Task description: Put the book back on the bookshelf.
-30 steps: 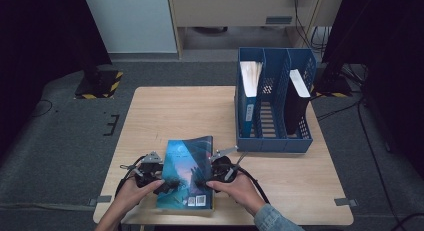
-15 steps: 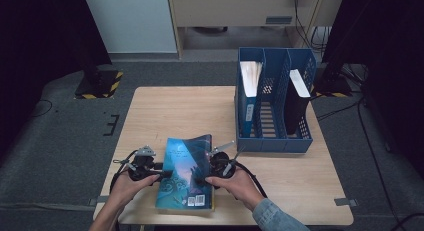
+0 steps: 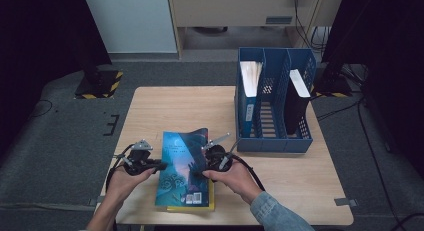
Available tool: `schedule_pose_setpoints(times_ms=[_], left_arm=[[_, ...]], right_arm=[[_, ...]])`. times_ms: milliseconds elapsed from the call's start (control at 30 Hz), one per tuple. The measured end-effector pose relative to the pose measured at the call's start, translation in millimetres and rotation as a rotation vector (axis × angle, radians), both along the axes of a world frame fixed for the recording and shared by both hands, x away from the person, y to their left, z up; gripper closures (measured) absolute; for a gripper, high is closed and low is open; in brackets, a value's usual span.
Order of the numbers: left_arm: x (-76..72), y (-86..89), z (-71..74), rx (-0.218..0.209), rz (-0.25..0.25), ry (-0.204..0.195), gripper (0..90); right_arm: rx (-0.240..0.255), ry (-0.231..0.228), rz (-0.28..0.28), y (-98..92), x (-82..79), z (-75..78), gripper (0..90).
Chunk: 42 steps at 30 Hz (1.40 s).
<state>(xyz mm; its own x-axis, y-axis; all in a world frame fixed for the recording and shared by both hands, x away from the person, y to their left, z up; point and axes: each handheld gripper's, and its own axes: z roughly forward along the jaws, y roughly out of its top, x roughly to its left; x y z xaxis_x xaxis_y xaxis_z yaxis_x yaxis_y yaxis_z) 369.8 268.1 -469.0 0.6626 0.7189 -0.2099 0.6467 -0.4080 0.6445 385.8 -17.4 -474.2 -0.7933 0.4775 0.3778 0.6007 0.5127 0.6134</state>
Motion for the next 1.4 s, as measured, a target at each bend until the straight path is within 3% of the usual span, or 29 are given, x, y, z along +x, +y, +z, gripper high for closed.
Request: schedule_pose_setpoints(times_ms=[267,500,700,800,900,1400], left_arm=[[7.0,4.7,21.8,0.002,-0.001,-0.04,79.6],[7.0,4.7,35.5,0.034,-0.023,-0.06,80.3],[10.4,4.9,43.0,0.037,-0.031,-0.075,80.5],[11.9,2.2,50.7,0.063,-0.04,-0.093,80.6],[15.5,3.8,57.2,0.042,-0.038,-0.112,81.0],[17.9,10.5,63.1,0.041,-0.035,-0.126,81.3]], right_arm=[[0.0,-0.037,-0.015,1.7,9.8,20.4,55.6],[-0.005,-0.063,-0.02,4.1,12.8,31.5,57.3],[-0.026,-0.088,-0.027,4.9,16.3,43.7,59.1],[-0.032,-0.1,-0.037,5.4,19.7,51.0,60.6],[-0.031,-0.116,-0.052,3.7,24.0,58.1,62.9],[-0.067,-0.16,-0.044,13.3,29.7,81.0,64.6]])
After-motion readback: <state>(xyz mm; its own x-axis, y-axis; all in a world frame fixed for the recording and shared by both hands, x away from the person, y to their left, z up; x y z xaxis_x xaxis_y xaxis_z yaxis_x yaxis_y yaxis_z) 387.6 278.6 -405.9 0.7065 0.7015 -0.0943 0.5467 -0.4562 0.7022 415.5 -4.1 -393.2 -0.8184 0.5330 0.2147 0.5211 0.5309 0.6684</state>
